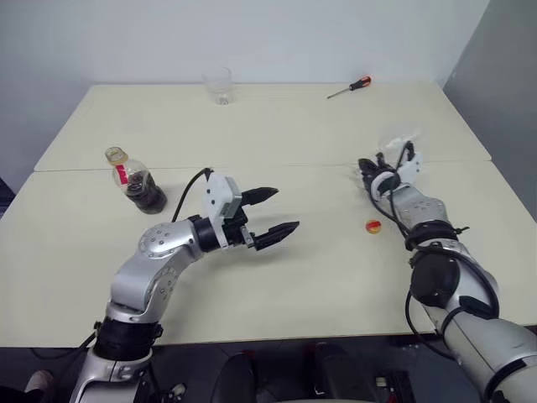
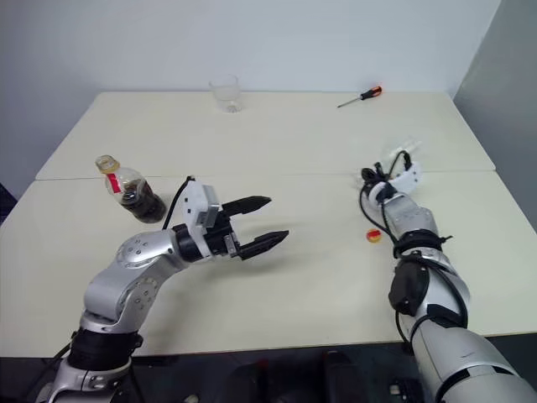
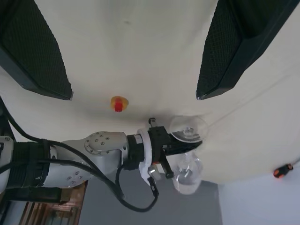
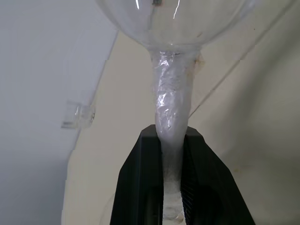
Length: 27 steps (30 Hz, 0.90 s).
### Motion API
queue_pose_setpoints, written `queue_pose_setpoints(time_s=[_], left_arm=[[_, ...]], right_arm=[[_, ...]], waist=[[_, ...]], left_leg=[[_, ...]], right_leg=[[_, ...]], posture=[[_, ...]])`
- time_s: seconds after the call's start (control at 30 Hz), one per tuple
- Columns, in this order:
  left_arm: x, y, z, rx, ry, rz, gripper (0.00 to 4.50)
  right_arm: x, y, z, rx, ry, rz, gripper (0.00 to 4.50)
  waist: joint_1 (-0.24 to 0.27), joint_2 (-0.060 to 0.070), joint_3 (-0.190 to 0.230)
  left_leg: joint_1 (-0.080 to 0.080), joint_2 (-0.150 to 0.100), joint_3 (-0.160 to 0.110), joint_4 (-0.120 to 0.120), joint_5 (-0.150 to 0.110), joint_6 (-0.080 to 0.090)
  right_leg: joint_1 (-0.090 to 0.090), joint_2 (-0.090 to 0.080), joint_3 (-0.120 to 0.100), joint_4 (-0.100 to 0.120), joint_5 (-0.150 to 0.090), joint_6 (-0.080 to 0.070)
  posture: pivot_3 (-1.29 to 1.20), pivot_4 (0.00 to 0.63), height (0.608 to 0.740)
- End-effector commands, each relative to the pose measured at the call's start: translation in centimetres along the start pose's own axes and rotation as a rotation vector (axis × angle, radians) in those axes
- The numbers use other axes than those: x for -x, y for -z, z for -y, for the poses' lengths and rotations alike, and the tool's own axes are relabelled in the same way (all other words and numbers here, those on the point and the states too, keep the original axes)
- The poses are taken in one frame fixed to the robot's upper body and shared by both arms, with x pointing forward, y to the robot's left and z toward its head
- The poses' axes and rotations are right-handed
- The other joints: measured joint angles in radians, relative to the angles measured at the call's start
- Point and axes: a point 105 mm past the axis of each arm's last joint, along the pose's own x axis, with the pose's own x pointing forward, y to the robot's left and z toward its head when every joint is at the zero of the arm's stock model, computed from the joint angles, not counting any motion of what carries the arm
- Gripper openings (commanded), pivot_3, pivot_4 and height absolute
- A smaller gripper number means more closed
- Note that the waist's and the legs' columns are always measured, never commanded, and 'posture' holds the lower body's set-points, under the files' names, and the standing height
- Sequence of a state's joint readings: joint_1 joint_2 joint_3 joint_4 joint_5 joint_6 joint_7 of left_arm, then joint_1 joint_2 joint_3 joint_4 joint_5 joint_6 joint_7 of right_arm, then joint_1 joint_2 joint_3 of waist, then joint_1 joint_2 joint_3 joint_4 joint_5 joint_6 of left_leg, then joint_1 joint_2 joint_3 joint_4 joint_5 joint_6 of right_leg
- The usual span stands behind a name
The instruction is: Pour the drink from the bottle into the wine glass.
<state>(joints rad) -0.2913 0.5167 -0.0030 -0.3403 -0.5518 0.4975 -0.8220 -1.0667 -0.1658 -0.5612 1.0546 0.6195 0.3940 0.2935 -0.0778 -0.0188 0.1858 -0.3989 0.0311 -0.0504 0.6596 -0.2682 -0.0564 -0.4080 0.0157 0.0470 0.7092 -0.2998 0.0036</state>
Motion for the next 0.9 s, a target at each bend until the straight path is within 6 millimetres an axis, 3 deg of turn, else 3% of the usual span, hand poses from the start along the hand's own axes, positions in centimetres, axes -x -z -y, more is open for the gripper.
queue_pose_setpoints(time_s=[0.03, 0.1, 0.27, 0.47, 0.73, 0.9], left_arm=[[1.4, -1.7, 0.1, -0.012, -0.032, 0.034, 4.5], [2.3, -1.7, -0.5, 0.011, -0.093, 0.03, 4.5], [4.2, -1.4, -1.5, 0.023, -0.231, 0.021, 4.5], [7.0, -0.3, -1.5, 0.015, -0.441, 0.02, 4.5], [11.0, 0.6, 1.3, 0.066, -0.661, 0.012, 4.5], [12.2, 1.0, 2.1, 0.08, -0.749, 0.005, 4.5]], right_arm=[[-0.8, -1.1, -6.7, 0.295, -0.216, 0.086, 0.17], [-1.1, 0.9, -8.7, 0.499, -0.28, 0.082, 0.17], [-1.1, 5.4, -11.8, 0.777, -0.418, 0.11, 0.17], [-0.8, 11.0, -12.2, 0.961, -0.467, 0.123, 0.17], [0.6, 16.1, -12.1, 0.916, -0.499, 0.128, 0.17], [1.7, 19.2, -12.4, 0.89, -0.547, 0.092, 0.17]], waist=[[0.001, 0.001, 0.001], [0.002, 0.001, 0.001], [0.003, 0.001, 0.001], [0.014, 0.001, 0.001], [0.025, 0.001, 0.0], [0.027, 0.0, 0.0]], left_leg=[[-0.001, 0.0, -0.001, 0.0, 0.0, 0.0], [-0.001, 0.0, -0.001, 0.0, 0.0, 0.0], [0.0, 0.0, -0.001, 0.001, 0.0, 0.0], [0.0, 0.001, -0.002, 0.001, 0.0, 0.0], [0.0, 0.0, -0.002, 0.002, 0.0, 0.0], [0.001, 0.0, -0.003, 0.002, 0.0, 0.0]], right_leg=[[-0.001, 0.0, 0.0, 0.0, 0.0, 0.0], [-0.001, -0.001, -0.001, 0.0, 0.0, 0.0], [0.0, -0.003, -0.001, 0.0, 0.0, 0.0], [0.0, -0.005, 0.0, 0.0, 0.0, 0.0], [0.001, -0.007, -0.002, 0.0, 0.0, 0.0], [0.002, -0.006, -0.003, 0.0, 0.0, 0.0]], posture=[[0.0, 0.15, 0.74], [0.0, 0.15, 0.74], [0.0, 0.15, 0.74], [0.0, 0.15, 0.74], [0.0, 0.15, 0.74], [0.0, 0.15, 0.74]])
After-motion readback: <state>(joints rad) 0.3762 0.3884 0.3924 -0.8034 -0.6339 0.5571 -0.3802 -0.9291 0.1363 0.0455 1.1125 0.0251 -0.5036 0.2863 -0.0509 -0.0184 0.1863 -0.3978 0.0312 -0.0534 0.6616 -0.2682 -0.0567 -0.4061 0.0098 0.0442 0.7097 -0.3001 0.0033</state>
